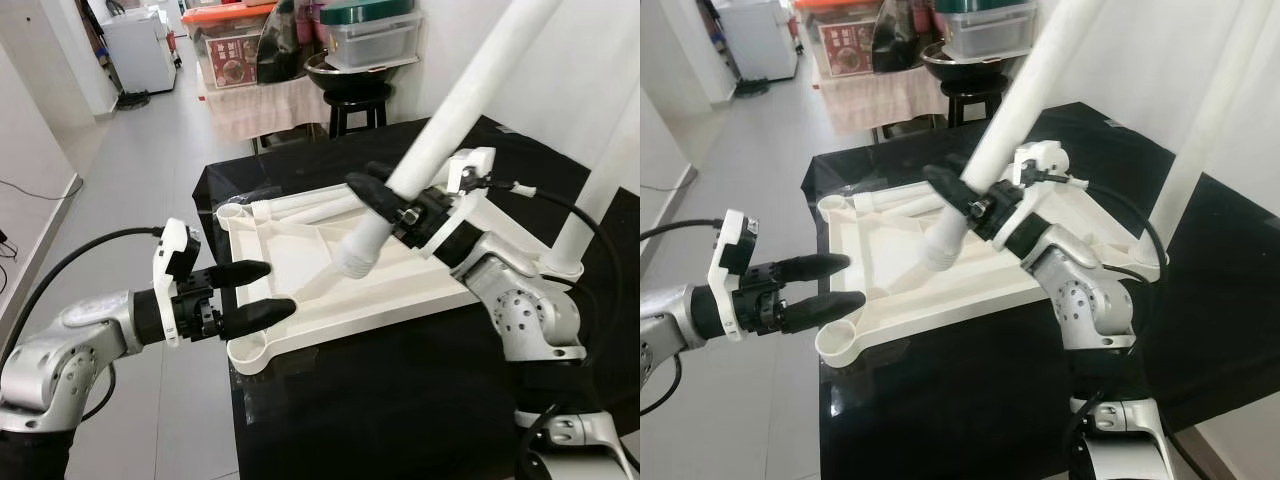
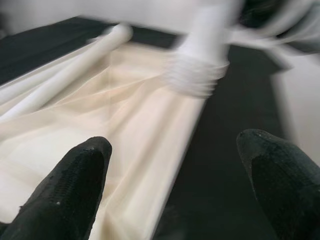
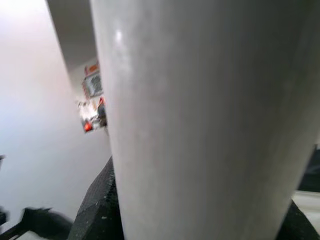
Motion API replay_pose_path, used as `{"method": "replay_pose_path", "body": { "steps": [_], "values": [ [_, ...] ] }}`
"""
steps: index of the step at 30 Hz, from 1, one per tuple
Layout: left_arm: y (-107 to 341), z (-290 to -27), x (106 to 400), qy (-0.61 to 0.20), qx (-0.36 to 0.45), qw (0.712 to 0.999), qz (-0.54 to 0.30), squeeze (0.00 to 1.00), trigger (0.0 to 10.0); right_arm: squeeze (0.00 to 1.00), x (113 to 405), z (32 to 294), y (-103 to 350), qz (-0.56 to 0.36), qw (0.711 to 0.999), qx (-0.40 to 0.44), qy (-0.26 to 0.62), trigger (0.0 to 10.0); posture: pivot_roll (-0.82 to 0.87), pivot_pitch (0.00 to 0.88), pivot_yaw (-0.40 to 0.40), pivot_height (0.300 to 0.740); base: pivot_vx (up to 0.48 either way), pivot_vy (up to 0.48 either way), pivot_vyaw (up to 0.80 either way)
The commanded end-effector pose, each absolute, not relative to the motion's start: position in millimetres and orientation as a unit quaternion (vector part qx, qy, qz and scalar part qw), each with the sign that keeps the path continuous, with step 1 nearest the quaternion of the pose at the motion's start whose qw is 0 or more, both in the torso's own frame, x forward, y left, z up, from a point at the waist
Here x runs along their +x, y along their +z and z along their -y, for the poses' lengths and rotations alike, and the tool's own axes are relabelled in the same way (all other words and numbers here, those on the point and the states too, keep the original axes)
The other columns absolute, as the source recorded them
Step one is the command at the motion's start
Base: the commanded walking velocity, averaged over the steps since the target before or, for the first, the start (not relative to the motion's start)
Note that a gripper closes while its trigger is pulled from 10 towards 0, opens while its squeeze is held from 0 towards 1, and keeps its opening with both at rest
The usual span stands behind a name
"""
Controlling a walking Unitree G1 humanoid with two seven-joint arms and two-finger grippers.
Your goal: Building children table
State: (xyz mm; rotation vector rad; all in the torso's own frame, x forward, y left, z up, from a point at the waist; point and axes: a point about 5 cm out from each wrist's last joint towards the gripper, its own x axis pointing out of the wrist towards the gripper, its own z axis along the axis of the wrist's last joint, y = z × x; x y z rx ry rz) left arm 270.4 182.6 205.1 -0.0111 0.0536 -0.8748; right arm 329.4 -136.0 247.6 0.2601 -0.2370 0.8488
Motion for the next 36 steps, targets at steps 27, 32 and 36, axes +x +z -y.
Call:
{"method": "replay_pose_path", "body": {
  "steps": [27,32,36],
  "values": [
    [138,-127,222,-0.287,0.137,0.948,-0.021,0.0,10.0,0.0,319,87,221,0.091,0.854,0.017,0.512,10.0,0.03,0.029,0.043,0.74,0.0,0.0,0.62],
    [137,-125,216,-0.293,0.123,0.948,-0.027,0.0,10.0,0.0,321,93,218,0.082,0.852,0.003,0.517,10.0,0.03,0.043,0.045,0.74,0.0,0.0,0.0],
    [138,-121,206,-0.293,0.133,0.947,-0.019,0.0,10.0,0.0,320,96,215,0.068,0.824,-0.017,0.562,10.0,0.04,0.071,0.051,0.74,0.0,0.0,0.0]
  ]
}}
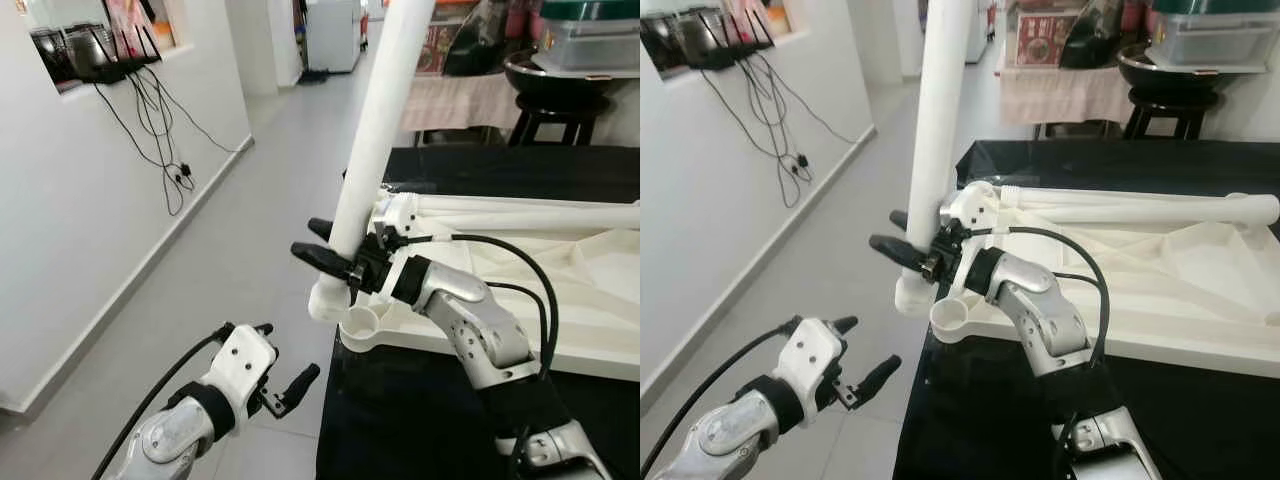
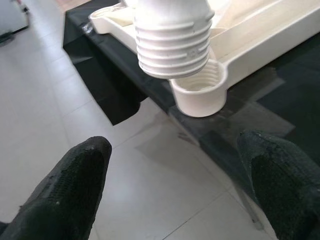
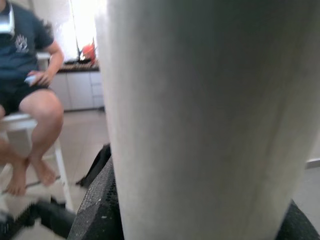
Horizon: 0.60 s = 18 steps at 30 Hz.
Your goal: Building children table
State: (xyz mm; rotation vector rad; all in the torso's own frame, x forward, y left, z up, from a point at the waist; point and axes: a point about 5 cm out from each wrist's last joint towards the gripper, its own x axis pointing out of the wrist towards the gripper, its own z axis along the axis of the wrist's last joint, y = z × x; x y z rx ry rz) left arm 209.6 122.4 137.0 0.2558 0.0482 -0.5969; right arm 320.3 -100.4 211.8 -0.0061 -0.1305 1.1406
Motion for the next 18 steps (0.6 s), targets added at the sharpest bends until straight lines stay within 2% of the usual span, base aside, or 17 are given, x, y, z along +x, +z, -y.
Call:
{"method": "replay_pose_path", "body": {
  "steps": [1,2,5,11,14,15,17,18],
  "values": [
    [139,-122,204,-0.292,0.143,0.946,-0.016,0.0,10.0,0.0,318,95,215,0.066,0.811,-0.022,0.58,10.0,0.04,0.089,0.05,0.74,0.0,0.0,0.0],
    [139,-122,204,-0.292,0.143,0.946,-0.016,0.0,10.0,0.0,318,95,215,0.066,0.811,-0.022,0.58,10.0,0.04,0.089,0.05,0.74,0.0,0.0,0.0],
    [141,-125,197,-0.279,0.175,0.944,-0.006,0.0,10.0,0.0,319,93,218,0.065,0.788,-0.02,0.612,10.0,0.05,0.126,0.05,0.74,0.0,0.0,0.0],
    [147,-124,177,-0.276,0.166,0.947,-0.012,0.0,10.0,0.0,327,96,227,0.074,0.772,-0.013,0.631,10.0,0.1,0.186,0.05,0.74,0.0,0.0,0.0],
    [149,-125,167,-0.273,0.159,0.948,-0.025,0.0,10.0,0.0,327,99,232,0.079,0.757,-0.008,0.648,10.0,0.11,0.213,0.044,0.74,0.0,0.0,0.0],
    [151,-126,153,-0.274,0.149,0.949,-0.041,0.0,10.0,0.0,325,102,236,0.078,0.736,-0.012,0.672,10.0,0.12,0.232,0.043,0.74,0.0,0.0,0.0],
    [151,-126,153,-0.274,0.149,0.949,-0.041,0.0,10.0,0.0,325,102,236,0.078,0.736,-0.012,0.672,10.0,0.12,0.232,0.043,0.74,0.0,0.0,0.0],
    [151,-125,147,-0.278,0.14,0.949,-0.051,0.0,10.0,0.0,325,103,238,0.076,0.727,-0.017,0.683,10.0,0.12,0.244,0.039,0.74,0.0,0.0,0.0]
  ]
}}
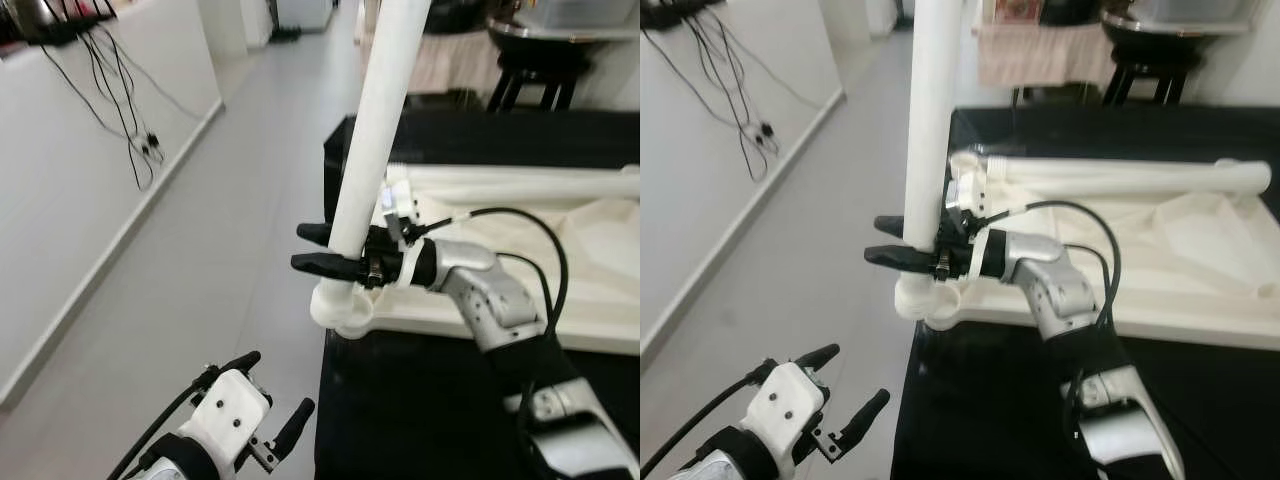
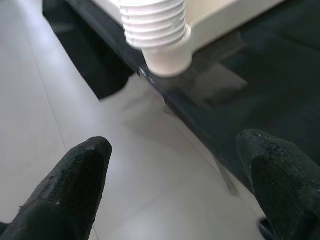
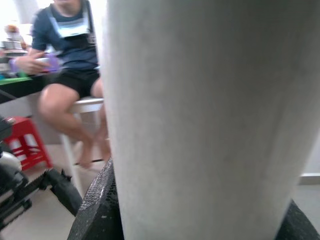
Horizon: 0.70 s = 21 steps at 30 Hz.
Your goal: Building children table
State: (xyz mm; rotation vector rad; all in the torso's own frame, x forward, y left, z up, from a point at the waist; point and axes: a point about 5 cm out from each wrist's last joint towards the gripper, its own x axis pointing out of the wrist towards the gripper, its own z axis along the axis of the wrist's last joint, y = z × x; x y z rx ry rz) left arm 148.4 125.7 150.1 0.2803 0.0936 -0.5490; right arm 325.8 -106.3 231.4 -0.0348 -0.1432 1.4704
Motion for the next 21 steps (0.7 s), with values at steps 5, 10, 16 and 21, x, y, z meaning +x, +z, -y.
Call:
{"method": "replay_pose_path", "body": {
  "steps": [5,10,16,21],
  "values": [
    [156,-121,134,-0.289,0.117,0.949,-0.055,0.0,10.0,0.0,327,106,242,0.064,0.695,-0.041,0.715,10.0,0.14,0.278,0.031,0.74,0.0,0.0,0.0],
    [163,-122,130,-0.289,0.113,0.95,-0.045,0.0,10.0,0.0,334,105,252,0.07,0.678,-0.057,0.729,10.0,0.15,0.299,0.03,0.74,0.0,0.0,0.0],
    [167,-121,127,-0.299,0.105,0.947,-0.042,0.0,10.0,0.0,336,106,260,0.07,0.661,-0.066,0.744,10.0,0.15,0.315,0.02,0.74,0.0,0.0,0.0],
    [172,-115,126,-0.316,0.081,0.944,-0.036,0.0,10.0,0.0,339,109,264,0.059,0.641,-0.079,0.761,10.0,0.15,0.327,0.011,0.74,0.0,0.0,0.0]
  ]
}}
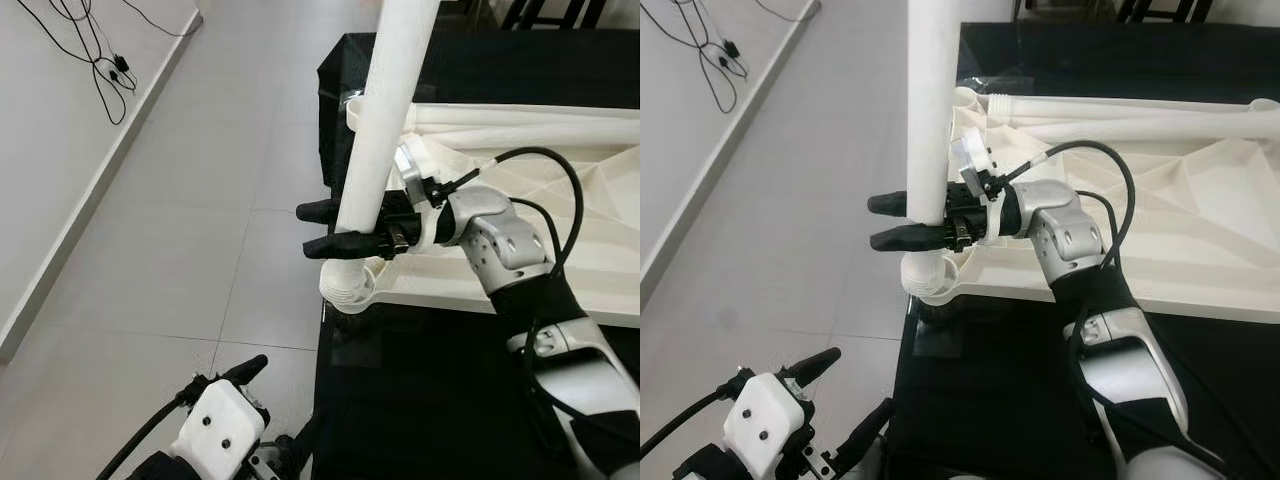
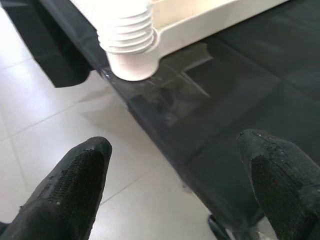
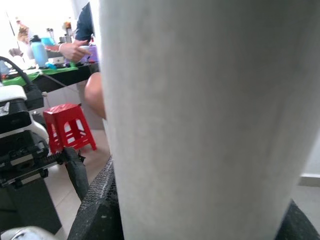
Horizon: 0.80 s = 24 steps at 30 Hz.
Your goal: Building children table
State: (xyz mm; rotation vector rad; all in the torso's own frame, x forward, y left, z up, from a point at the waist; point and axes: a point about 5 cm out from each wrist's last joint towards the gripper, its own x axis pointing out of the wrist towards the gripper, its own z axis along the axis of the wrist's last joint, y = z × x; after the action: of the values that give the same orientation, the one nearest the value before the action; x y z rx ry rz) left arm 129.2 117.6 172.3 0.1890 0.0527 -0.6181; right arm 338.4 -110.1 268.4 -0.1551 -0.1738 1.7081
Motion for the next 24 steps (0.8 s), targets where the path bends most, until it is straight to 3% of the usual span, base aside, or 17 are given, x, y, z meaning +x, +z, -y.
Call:
{"method": "replay_pose_path", "body": {
  "steps": [1,8,17,24],
  "values": [
    [173,-114,125,-0.32,0.076,0.944,-0.036,0.0,10.0,0.0,340,110,265,0.054,0.636,-0.082,0.766,10.0,0.15,0.331,0.011,0.74,0.0,0.0,0.0],
    [174,-113,122,-0.329,0.069,0.941,-0.041,0.0,10.0,0.0,342,111,263,0.045,0.629,-0.099,0.77,10.0,0.15,0.342,0.014,0.74,0.0,0.0,0.0],
    [176,-113,120,-0.332,0.067,0.94,-0.044,0.0,10.0,0.0,351,112,265,0.048,0.64,-0.124,0.756,10.0,0.16,0.346,0.018,0.74,0.0,0.0,0.0],
    [176,-114,121,-0.334,0.065,0.939,-0.046,0.0,10.0,0.0,349,111,264,0.031,0.628,-0.151,0.763,10.0,0.16,0.348,0.022,0.74,0.0,0.0,0.0]
  ]
}}
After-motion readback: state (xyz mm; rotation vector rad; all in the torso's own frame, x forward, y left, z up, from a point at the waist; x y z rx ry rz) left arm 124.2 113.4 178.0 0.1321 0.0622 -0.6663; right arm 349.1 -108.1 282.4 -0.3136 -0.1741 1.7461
